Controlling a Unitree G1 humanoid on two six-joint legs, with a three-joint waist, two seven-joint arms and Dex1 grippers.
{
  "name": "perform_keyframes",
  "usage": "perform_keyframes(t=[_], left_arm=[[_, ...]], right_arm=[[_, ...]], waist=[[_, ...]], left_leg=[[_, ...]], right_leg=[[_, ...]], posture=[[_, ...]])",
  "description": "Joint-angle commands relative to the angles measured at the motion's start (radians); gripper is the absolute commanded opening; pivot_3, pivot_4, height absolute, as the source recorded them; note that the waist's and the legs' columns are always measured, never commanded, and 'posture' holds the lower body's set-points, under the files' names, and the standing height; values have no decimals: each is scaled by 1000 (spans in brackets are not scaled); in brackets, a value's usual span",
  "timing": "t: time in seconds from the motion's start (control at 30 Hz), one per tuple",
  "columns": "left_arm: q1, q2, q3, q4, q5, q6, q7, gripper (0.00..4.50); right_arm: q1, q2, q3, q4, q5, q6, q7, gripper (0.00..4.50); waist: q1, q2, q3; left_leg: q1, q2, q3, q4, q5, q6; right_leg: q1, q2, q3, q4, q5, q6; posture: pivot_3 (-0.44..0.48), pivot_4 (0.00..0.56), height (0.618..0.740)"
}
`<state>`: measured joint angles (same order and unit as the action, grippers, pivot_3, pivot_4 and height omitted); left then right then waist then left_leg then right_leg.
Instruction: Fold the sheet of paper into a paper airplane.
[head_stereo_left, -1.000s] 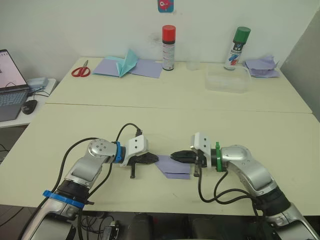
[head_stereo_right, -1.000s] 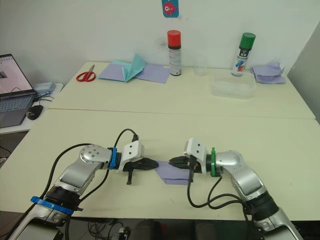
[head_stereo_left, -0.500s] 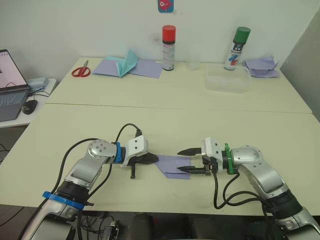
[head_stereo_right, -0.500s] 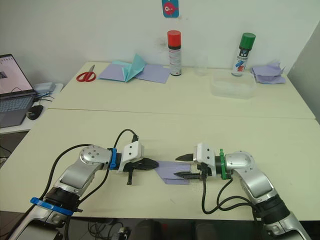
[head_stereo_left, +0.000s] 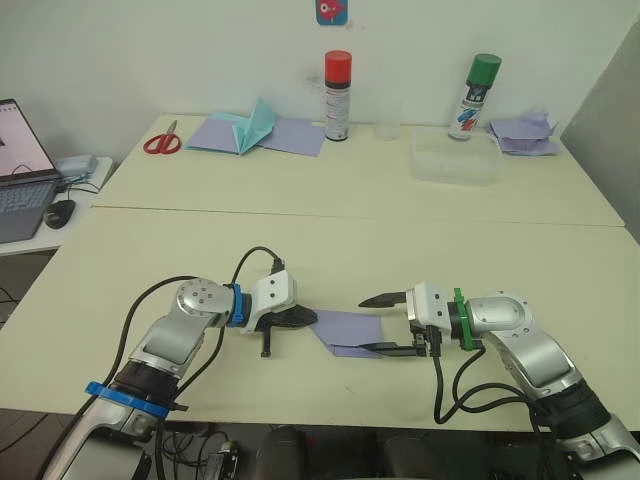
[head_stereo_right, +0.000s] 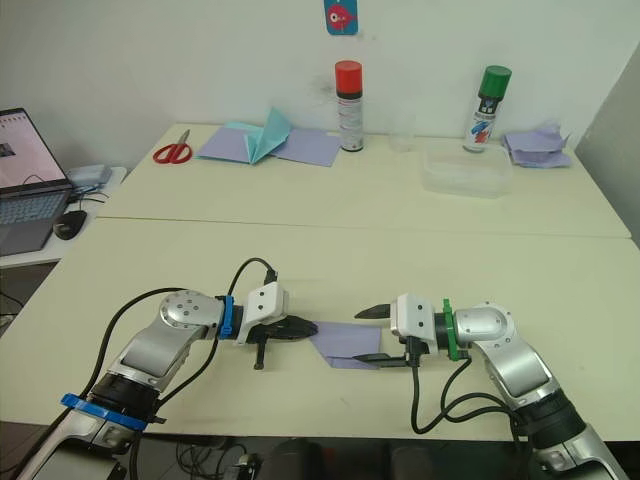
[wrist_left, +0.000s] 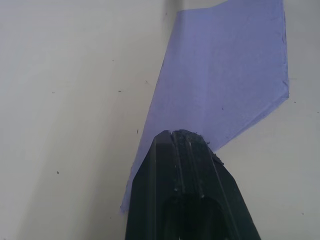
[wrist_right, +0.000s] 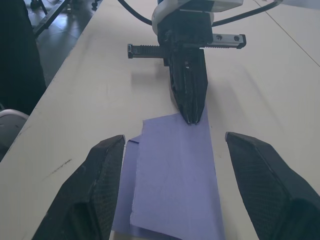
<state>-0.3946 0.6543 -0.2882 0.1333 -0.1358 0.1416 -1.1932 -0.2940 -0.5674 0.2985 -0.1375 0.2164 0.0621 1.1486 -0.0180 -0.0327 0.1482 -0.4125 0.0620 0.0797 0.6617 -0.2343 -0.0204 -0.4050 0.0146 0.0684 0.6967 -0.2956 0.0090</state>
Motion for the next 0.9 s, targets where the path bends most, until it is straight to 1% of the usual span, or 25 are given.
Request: perform_keyframes(t=[0.03, 0.9], left_arm=[[17, 2, -31, 38, 48, 10, 2, 0], [11, 2, -33, 46, 49, 1, 1, 0]], right_arm=[[-14, 0, -6, -1, -6, -17, -1, 3330], [-13, 0, -4, 15, -23, -26, 4, 3330]], waist=[[0, 0, 0], [1, 0, 0]], left_leg=[[0, 0, 0, 0, 0, 0], [0, 0, 0, 0, 0, 0]], right_leg=[[0, 0, 0, 0, 0, 0], [0, 0, 0, 0, 0, 0]], posture=[[0, 150, 740], [0, 150, 740]])
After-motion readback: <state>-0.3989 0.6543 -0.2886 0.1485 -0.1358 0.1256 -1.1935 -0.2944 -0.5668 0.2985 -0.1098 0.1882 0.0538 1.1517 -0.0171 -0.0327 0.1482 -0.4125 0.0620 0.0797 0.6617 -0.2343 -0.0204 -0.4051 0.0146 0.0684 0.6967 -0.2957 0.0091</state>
